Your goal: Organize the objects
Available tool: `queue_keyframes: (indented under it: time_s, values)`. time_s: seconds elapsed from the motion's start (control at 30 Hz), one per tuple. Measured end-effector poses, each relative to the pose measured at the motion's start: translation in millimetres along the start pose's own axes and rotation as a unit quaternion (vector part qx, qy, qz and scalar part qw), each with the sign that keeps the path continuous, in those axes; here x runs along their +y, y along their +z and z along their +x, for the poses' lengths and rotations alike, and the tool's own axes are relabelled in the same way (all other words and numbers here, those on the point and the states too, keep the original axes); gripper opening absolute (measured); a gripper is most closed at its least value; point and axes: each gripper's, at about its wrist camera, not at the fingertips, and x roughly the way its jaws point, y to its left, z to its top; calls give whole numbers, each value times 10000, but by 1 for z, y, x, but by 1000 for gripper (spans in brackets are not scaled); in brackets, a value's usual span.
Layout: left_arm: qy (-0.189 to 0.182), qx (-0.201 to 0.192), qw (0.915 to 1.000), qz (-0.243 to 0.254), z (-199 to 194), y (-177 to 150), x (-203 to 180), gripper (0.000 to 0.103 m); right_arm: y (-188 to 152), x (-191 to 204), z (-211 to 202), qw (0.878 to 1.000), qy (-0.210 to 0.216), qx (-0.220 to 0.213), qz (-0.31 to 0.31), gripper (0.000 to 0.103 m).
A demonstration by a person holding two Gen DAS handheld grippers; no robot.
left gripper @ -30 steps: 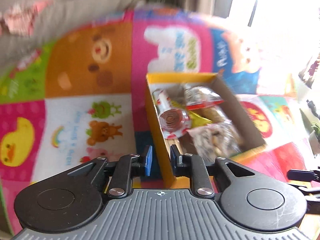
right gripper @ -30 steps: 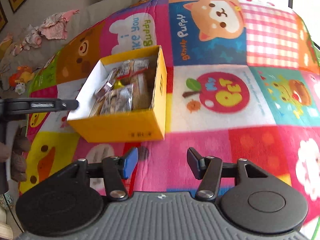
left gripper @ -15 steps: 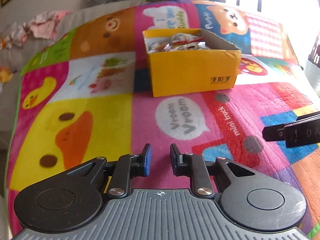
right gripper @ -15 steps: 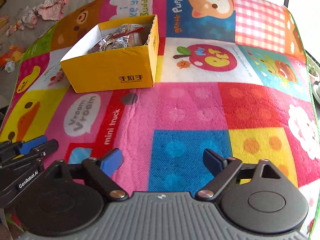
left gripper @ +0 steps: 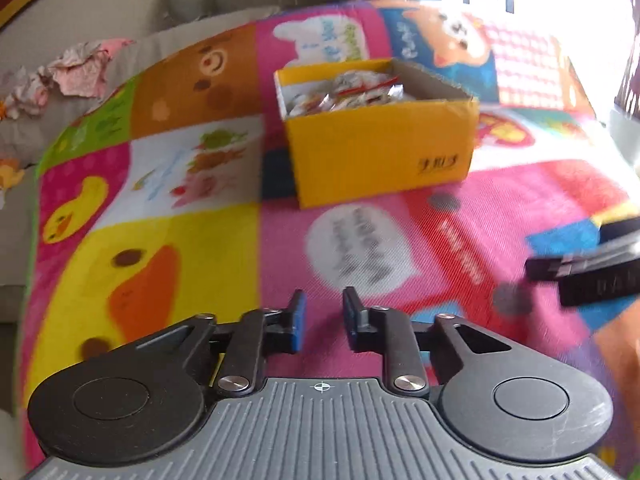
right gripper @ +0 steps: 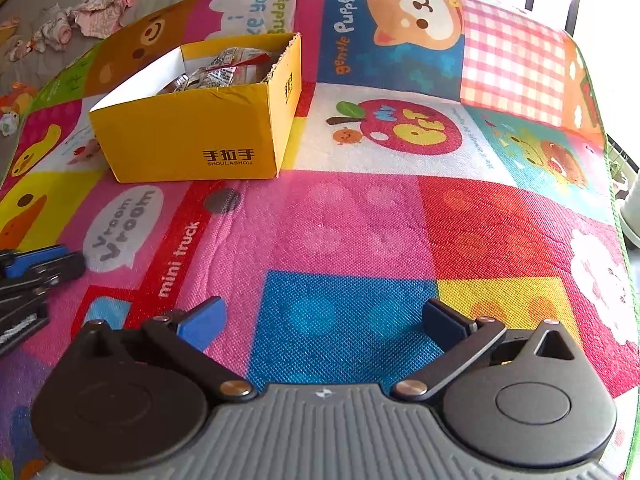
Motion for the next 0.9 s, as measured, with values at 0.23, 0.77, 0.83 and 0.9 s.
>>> queue_keyframes:
  time_s: [0.23, 0.77, 0.83, 0.9]
  values:
    - [-843, 620, 9943, -205, 10, 17, 21, 16, 3, -2, 1, 9998, 111, 142, -97, 103]
    - [480, -114, 9942, -955, 23, 3, 9, 102, -7, 0, -4, 9998, -11, -216, -25, 103]
    - [455, -218, 9956, -786, 27, 6, 8, 102, -9, 5, -3, 9990, -101, -414, -103, 103]
    - [433, -457, 9972, -397, 33, 7, 0, 103, -10, 12, -2, 9973, -240, -663, -191, 103]
